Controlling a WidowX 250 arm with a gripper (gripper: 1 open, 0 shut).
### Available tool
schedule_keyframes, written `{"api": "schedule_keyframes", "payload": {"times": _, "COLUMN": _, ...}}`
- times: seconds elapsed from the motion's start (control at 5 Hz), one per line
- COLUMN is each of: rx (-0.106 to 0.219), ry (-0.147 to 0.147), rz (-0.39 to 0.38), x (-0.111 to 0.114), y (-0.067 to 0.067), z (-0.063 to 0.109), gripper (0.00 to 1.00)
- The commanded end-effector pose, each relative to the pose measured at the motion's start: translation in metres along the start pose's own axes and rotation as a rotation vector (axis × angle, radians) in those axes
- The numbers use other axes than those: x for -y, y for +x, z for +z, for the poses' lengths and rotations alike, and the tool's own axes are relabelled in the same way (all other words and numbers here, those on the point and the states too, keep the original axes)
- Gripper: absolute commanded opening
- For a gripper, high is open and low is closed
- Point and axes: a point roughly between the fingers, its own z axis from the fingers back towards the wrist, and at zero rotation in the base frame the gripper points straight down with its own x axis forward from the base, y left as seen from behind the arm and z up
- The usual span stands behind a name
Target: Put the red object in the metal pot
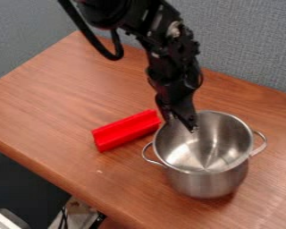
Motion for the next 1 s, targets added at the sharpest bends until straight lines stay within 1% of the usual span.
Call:
{"api": "schedule_keyframes", "payload": {"times": 0.0, "rx": 0.014, "ry": 0.052, "rz": 0.121, "x": -0.016, "y": 0.008, "z": 0.010, "gripper": 0.00}}
{"api": "schedule_keyframes", "payload": {"times": 0.2, "rx": 0.012, "ry": 0.090, "rz": 0.233, "x": -0.027, "y": 0.014, "z": 0.018, "gripper": 0.00}}
{"api": "schedule_keyframes", "payload": {"times": 0.4, "rx": 0.044, "ry": 0.135, "rz": 0.308, "x": -0.037, "y": 0.017, "z": 0.037, "gripper": 0.00}}
{"api": "schedule_keyframes", "payload": {"times": 0.6, "rx": 0.063, "ry": 0.171, "rz": 0.380, "x": -0.047, "y": 0.013, "z": 0.049, "gripper": 0.00}}
{"api": "schedule_keyframes", "payload": {"times": 0.8, "rx": 0.102, "ry": 0.193, "rz": 0.446, "x": -0.054, "y": 0.017, "z": 0.069, "gripper": 1.00}}
